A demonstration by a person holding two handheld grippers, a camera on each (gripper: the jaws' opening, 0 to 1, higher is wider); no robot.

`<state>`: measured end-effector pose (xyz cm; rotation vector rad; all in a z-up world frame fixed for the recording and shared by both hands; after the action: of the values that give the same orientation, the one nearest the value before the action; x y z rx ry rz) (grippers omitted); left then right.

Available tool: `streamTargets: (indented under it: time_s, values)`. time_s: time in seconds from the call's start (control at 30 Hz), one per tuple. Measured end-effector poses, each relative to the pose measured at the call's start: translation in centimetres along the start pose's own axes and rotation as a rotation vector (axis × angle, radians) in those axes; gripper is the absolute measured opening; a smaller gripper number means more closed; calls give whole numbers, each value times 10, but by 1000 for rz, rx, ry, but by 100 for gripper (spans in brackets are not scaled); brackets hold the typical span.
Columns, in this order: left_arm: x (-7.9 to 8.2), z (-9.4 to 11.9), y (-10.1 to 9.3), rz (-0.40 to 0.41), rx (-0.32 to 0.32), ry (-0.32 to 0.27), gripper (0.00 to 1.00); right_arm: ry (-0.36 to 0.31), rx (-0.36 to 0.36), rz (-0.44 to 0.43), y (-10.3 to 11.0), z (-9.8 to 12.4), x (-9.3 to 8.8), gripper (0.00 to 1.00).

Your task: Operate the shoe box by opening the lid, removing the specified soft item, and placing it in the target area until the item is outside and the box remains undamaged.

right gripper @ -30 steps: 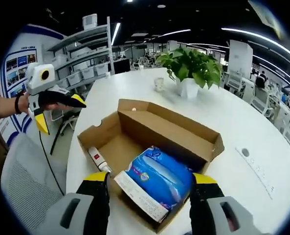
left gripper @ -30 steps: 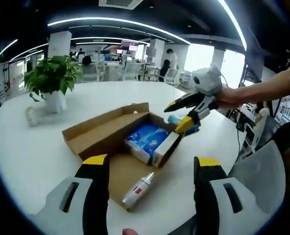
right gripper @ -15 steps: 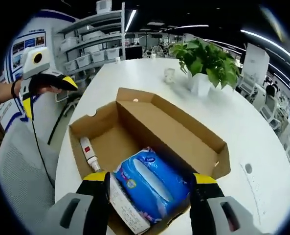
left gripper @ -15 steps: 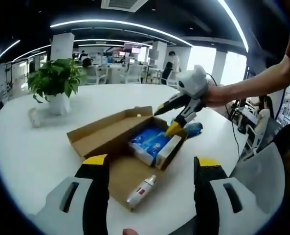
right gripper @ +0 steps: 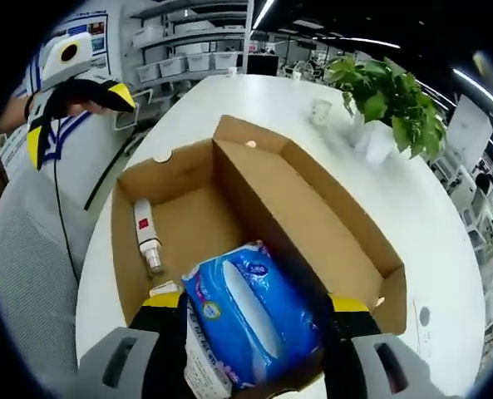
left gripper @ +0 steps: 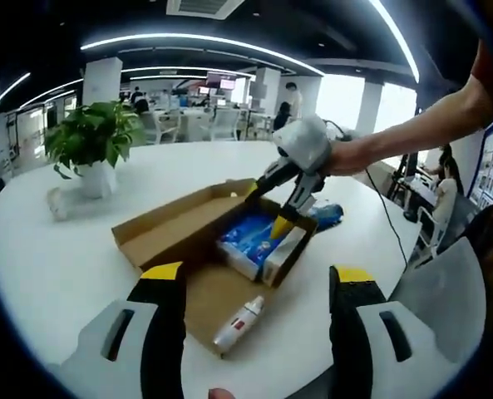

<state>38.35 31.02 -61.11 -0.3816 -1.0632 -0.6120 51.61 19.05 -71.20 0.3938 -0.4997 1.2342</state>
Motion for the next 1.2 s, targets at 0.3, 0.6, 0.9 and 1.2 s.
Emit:
streamTargets:
  time_s: [0.3,0.6,0.9,1.2]
  values:
    - [-5,-1,-1,-3,-7,13,69,95,44,129,5,-19,-8,62]
    - [-11,-4,-6,5,-22,24,69,183,59,268,12,-30,-18,60]
    - [-12,-7,-6,2,-31,34,69,230,75,311,13,-45,-27,60]
    - [-13,-10,-6,5,-40,43,69,258,98,325,11,-62,-36,59]
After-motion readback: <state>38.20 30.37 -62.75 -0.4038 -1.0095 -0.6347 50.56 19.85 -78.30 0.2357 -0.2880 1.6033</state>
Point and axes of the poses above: the point that each gripper's makers call its tool centre point, and the gripper's own axes: z roughly backward along the fingers, y roughly to its left, x roughly out of its top, the point moved 1 cm from there along z, roughly backward along the fingers, and after that the axes turned 10 degrees about -z, right-handed, at the moved point
